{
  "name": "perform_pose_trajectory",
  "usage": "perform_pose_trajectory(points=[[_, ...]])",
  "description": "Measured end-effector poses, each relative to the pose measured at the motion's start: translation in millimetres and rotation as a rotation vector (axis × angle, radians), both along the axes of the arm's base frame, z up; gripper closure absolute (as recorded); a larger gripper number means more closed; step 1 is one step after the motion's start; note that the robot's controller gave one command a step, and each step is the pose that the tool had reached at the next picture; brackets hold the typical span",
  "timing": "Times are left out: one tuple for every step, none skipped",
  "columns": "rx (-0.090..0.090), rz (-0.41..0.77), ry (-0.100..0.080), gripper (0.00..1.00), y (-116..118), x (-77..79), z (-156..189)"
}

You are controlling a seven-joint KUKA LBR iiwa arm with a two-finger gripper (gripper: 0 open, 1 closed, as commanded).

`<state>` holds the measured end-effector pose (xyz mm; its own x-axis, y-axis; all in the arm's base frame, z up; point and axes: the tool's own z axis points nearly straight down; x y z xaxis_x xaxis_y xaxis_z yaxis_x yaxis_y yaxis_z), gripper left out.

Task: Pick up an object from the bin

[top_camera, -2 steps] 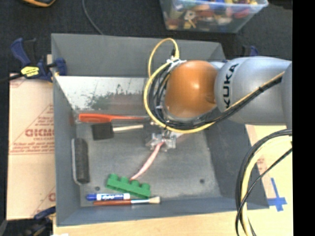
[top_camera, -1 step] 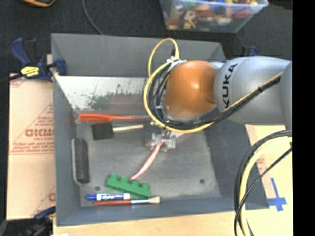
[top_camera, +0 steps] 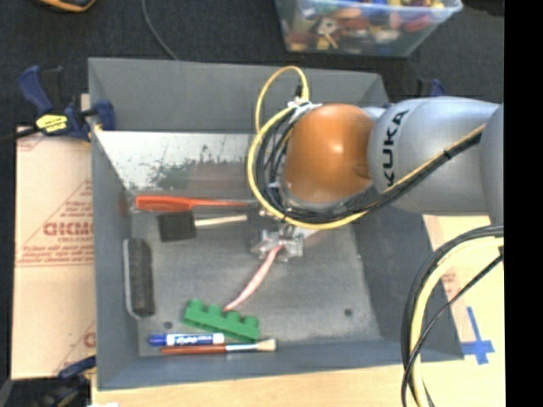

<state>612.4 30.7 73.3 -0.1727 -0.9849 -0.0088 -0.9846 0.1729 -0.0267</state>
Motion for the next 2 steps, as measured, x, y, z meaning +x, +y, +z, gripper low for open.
perform_pose_trajectory(points=[[0.000,-0.001,0.001,1.00,-0.1,-0.1,0.0],[-0.001,-0.002,0.002,1.00,-0.2,-0.2,0.0]])
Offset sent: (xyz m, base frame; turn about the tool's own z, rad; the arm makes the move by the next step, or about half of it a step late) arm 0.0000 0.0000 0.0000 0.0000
